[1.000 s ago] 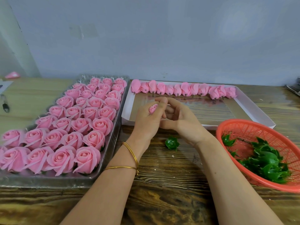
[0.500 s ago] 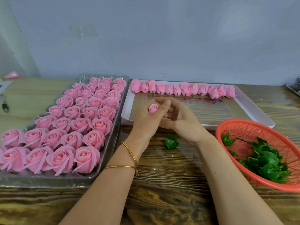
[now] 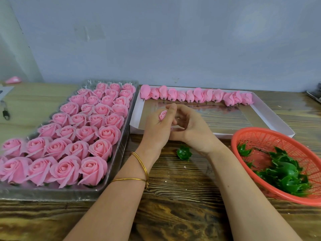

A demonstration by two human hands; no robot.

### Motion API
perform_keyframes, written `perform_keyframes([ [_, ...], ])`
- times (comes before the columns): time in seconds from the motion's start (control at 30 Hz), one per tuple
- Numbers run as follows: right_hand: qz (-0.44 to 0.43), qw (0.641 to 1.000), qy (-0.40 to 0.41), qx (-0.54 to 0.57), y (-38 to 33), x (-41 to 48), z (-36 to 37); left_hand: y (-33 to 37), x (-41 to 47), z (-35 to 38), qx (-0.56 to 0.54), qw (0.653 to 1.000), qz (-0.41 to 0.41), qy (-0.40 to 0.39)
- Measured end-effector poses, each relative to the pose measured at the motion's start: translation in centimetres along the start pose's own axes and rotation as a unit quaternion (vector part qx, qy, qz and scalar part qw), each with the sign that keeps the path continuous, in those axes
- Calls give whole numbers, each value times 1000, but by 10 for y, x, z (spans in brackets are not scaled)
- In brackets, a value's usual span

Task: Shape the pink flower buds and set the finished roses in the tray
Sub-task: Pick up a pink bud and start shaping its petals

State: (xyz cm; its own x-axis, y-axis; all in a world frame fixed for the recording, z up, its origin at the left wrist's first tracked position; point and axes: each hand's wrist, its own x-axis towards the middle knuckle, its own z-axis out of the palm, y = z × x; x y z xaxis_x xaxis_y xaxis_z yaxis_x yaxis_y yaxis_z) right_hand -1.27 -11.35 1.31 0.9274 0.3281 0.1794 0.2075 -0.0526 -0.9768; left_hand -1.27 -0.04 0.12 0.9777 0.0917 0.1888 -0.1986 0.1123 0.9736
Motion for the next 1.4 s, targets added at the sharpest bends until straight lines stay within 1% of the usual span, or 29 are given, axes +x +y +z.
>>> perform_keyframes([
  [0.17,-3,1000,11,-21,0,0,1,-1,0,-1,19,1000,11,-14],
  [0.3,4,1000,15,12,-2,-2,-1,-3,0,-1,35,998,48,-24],
  [0.47,3,999,14,37,-3,-4,-3,-1,-2,-2,41,997,62,-22],
  [0.53,-5,999,34,29,-5,-3,-3,1,-3,-1,50,996,73,-18],
  [0.63,-11,997,82,14,-7,-2,-3,3,-3,-1,84,990,114,12],
  [0.7,-3,994,102,27,-8,-1,-4,2,-2,-1,106,985,136,5],
  [0.87,10,994,106,5,-6,-1,-1,-1,-5,-2,178,976,124,-27],
  [0.97,14,994,107,0,-6,-1,1,-1,-4,0,202,972,111,-44],
  [1.13,4,995,102,2,-8,-3,2,-4,-3,0,200,971,120,-42],
  [1.27,-2,996,94,-7,-8,-4,2,-2,-4,1,186,975,109,-51],
  [1.4,1,997,79,-4,-9,-4,2,1,-6,2,186,974,116,-60],
])
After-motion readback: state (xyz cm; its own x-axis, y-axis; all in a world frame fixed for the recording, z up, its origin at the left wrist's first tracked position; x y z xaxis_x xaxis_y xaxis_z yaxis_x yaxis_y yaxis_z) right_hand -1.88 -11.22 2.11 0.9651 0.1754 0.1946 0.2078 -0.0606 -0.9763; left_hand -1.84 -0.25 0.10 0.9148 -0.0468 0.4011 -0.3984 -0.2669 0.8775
